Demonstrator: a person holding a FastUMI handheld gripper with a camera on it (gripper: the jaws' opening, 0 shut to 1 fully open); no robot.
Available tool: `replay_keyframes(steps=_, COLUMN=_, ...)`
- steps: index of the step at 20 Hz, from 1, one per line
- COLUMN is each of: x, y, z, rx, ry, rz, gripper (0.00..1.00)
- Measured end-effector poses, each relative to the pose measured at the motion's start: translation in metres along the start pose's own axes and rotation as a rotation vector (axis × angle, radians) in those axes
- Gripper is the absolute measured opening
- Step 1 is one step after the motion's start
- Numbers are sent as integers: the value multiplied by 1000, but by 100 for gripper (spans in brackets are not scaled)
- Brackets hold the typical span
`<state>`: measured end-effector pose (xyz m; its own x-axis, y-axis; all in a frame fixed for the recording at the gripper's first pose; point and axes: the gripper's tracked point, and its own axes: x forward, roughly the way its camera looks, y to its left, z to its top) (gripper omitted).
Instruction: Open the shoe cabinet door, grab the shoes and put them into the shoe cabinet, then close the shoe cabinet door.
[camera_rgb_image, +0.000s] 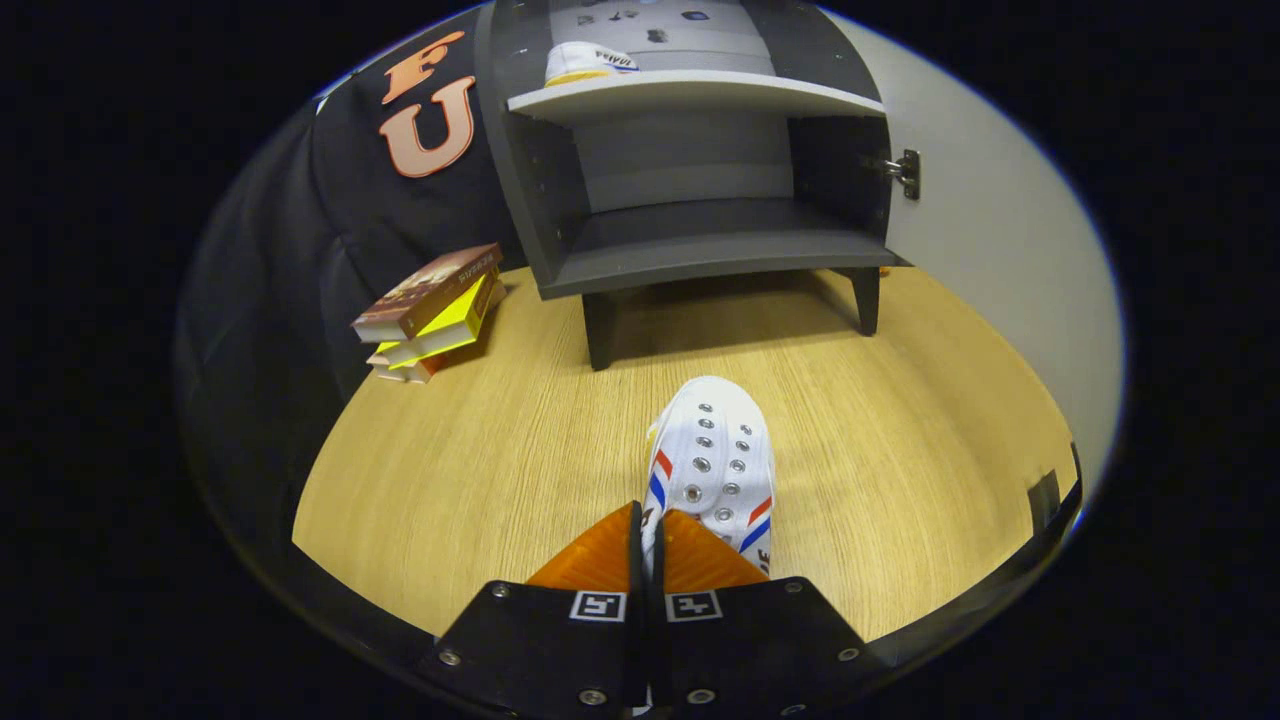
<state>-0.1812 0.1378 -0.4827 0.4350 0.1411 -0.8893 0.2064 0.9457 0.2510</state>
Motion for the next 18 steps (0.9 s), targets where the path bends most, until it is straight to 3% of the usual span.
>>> replay_keyframes(steps=12, x=-106, y=-46, z=194, rx=-65, ry=-256, rz=-58, gripper=0)
replay_keyframes(steps=18, x=-109, y=-44, z=294, rx=-152, ry=-333, rz=-87, gripper=0)
